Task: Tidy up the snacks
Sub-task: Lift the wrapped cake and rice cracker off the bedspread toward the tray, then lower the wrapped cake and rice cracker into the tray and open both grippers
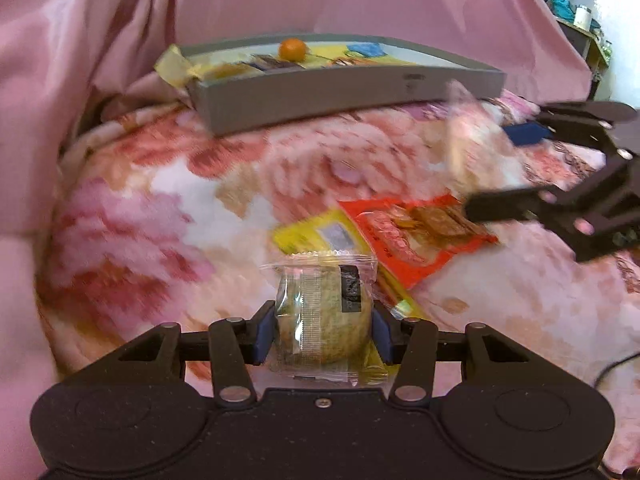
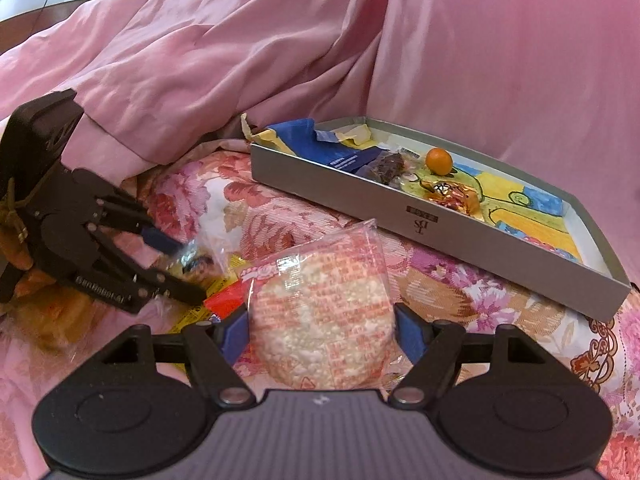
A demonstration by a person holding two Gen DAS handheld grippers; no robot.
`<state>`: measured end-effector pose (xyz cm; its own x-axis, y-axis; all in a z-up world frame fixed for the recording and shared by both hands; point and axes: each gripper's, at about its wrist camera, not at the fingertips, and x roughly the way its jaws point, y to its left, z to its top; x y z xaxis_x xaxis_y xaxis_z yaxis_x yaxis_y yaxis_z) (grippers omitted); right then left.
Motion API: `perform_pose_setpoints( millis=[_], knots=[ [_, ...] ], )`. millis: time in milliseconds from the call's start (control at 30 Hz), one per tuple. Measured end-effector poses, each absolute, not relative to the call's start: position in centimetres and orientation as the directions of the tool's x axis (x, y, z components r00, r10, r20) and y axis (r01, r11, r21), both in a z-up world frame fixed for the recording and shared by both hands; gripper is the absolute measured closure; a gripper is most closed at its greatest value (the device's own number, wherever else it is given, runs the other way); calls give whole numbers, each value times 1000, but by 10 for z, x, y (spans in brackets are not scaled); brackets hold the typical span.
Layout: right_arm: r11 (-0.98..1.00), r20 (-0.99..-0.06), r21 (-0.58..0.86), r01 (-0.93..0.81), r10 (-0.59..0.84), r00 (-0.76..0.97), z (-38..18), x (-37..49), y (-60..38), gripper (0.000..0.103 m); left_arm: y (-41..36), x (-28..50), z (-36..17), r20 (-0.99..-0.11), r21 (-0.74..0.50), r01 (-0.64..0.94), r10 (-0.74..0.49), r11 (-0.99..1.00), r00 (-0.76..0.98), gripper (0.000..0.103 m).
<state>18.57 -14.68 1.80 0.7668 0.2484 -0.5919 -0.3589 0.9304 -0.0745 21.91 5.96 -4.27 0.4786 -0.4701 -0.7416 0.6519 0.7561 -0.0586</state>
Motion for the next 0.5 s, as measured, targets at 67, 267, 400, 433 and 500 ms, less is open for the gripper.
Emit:
perform_pose_setpoints(
  millis=[67, 267, 400, 433, 500],
  knots=[
    [928, -589, -77, -364, 252, 768, 19, 184, -146, 26, 57, 208, -43, -748, -83, 666, -488, 741, 450, 52],
    [925, -582, -79, -372, 261, 771, 23, 181, -145, 26, 52, 172, -44, -758, -180, 685, -543, 706, 360, 52],
    [924, -578, -79, -375, 264, 772, 24, 180, -146, 26, 49, 146, -43, -753, -213, 713, -577, 668, 317, 52],
    [924, -577, -78, -375, 265, 773, 25, 180, -146, 26, 49, 142, -42, -750, -219, 716, -584, 663, 312, 52],
    [924, -576, -79, -375, 265, 774, 25, 180, -147, 25, 47, 135, -41, -749, -224, 722, -589, 654, 302, 52]
  ],
)
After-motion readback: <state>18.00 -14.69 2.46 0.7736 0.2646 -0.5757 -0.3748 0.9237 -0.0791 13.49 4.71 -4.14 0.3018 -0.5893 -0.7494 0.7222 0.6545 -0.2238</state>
